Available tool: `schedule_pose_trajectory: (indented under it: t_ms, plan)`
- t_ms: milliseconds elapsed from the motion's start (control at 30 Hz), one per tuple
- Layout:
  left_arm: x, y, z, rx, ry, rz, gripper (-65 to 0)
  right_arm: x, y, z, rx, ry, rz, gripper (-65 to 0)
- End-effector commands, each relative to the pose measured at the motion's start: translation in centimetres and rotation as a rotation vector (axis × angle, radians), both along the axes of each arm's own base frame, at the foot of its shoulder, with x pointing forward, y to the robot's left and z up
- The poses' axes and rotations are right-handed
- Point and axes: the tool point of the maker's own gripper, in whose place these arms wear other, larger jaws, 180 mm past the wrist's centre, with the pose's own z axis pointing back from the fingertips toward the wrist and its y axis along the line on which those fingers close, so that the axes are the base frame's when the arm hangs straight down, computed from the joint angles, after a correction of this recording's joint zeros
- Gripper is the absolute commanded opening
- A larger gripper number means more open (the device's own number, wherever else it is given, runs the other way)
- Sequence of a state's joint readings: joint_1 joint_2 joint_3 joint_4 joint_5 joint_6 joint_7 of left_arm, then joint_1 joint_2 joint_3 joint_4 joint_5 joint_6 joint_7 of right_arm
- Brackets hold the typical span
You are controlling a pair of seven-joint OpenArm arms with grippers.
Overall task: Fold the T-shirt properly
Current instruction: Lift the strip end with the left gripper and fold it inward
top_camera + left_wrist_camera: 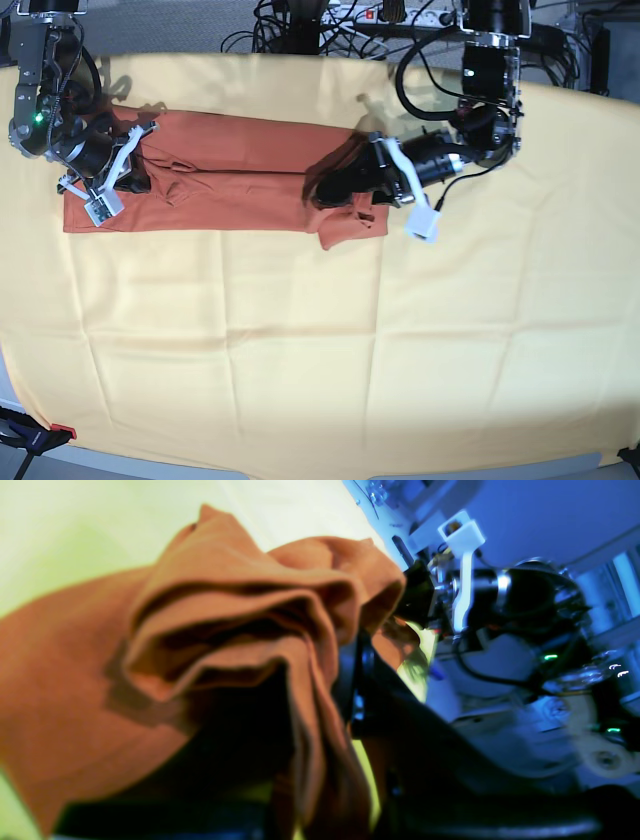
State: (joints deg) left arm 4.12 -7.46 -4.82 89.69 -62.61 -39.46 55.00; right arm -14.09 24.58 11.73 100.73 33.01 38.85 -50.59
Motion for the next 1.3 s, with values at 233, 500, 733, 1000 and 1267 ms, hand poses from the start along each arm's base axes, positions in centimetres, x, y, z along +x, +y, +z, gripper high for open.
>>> schedule_pose_trajectory:
  t_ms: [233, 500, 733, 1000, 1267]
  plan:
    - [-0.2, -3.3, 2.5, -0.107, -0.06, -0.033, -35.3, 0.1, -0.8, 0.2, -0.032, 0.008, 0.0, -65.0]
    - [-0.6, -4.0, 1.7, -0.061, -0.069, -0.053, -29.6, -0.2, -0.8, 0.1, -0.032, 0.026, 0.0, -54.1]
    - [-0.5, -3.9, 1.6, -0.054, -0.068, -0.046, -65.0, 0.0, -0.1, 0.5, 0.011, 0.016, 0.003, -54.1]
    - [1.2, -1.7, 2.4, -0.076, -0.089, 0.035, -65.0, 1.2, 0.1, 1.4, 0.028, -0.032, 0.004, -54.3]
    - [2.5, 0.9, -1.3, 0.17, -0.109, 0.107, -65.0, 4.0, 0.8, 4.8, 0.057, -0.137, -0.002, -51.3]
